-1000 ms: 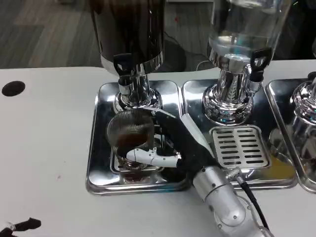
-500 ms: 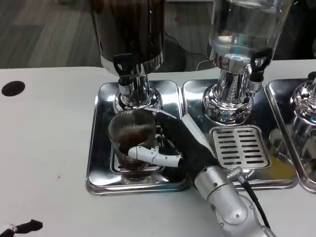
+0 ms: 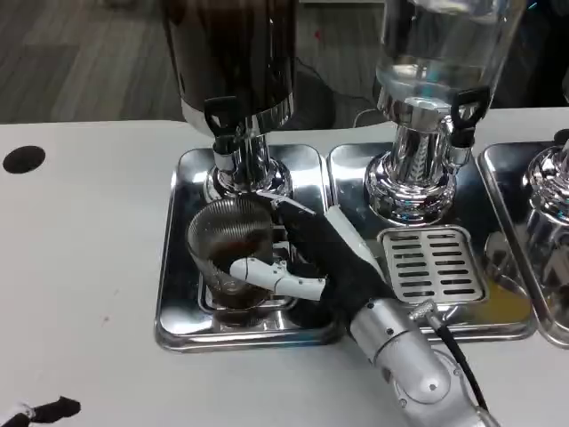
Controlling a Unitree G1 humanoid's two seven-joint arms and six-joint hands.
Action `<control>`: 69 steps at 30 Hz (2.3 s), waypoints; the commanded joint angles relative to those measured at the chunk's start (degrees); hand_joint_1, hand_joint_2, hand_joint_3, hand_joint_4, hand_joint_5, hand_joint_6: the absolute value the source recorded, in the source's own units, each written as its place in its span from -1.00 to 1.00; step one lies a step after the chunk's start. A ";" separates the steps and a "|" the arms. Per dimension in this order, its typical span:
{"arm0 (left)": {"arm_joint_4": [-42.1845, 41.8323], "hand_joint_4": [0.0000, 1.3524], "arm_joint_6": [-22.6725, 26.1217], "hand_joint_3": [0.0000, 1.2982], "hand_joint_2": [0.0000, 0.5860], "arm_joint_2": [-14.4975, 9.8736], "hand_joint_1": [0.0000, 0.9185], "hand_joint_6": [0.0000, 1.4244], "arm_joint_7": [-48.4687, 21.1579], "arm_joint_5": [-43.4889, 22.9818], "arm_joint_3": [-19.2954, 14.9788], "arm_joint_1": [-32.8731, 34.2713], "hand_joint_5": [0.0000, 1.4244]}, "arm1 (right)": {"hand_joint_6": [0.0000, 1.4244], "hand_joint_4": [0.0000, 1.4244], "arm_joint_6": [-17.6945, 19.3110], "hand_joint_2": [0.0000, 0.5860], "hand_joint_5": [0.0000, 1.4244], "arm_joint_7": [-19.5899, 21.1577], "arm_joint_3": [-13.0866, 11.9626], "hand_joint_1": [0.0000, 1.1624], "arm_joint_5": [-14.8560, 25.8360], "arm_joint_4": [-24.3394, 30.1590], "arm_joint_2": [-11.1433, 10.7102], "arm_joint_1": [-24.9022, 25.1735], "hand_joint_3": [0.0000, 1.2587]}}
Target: Grasp the cup under the faucet to collect the drink, then remove the cup.
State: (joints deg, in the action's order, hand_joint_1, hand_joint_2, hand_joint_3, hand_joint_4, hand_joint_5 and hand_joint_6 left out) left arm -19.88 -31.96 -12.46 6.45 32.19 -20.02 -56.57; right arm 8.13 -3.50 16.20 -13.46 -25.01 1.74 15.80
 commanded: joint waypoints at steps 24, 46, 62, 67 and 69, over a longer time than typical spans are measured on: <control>-0.38 -0.46 1.66 -0.34 -0.50 -1.65 -1.00 -0.09 -1.70 -1.36 0.01 0.17 -0.39 | -0.91 -0.78 2.62 -0.85 -0.59 -0.41 0.92 0.28 -1.46 -2.63 -0.61 2.40 -0.86; -0.14 -0.45 1.48 -0.33 -0.50 -2.18 -1.00 -0.07 -2.22 -2.31 -1.51 0.32 -0.39 | -0.66 -0.48 2.01 -0.84 -0.34 3.50 1.24 0.40 -3.98 -2.46 0.29 1.35 -0.45; -0.37 -0.45 1.09 -0.32 -0.50 -1.91 -1.00 -0.07 -1.87 -2.10 -1.41 -0.07 -0.37 | -0.43 -0.28 4.05 -0.74 -0.16 4.46 0.64 0.42 -3.20 -1.54 0.20 -0.31 -0.21; -0.18 -0.45 0.97 -0.32 -0.50 -1.81 -1.00 -0.07 -1.79 -1.95 -1.15 -0.13 -0.37 | -0.40 -0.27 4.90 -0.74 -0.13 4.42 0.05 0.42 -2.22 -0.43 0.22 -1.20 -0.19; -0.11 -0.45 0.94 -0.32 -0.50 -1.77 -1.00 -0.07 -1.77 -1.84 -1.00 -0.12 -0.37 | -0.39 -0.26 5.35 -0.74 -0.13 4.35 -0.34 0.42 -1.68 0.44 0.17 -1.78 -0.19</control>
State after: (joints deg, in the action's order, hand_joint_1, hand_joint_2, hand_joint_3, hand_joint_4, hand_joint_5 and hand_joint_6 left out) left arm -20.16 -30.74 -13.94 5.20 29.99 -21.33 -56.14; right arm 12.12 0.75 16.58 -16.29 -26.28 1.77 14.95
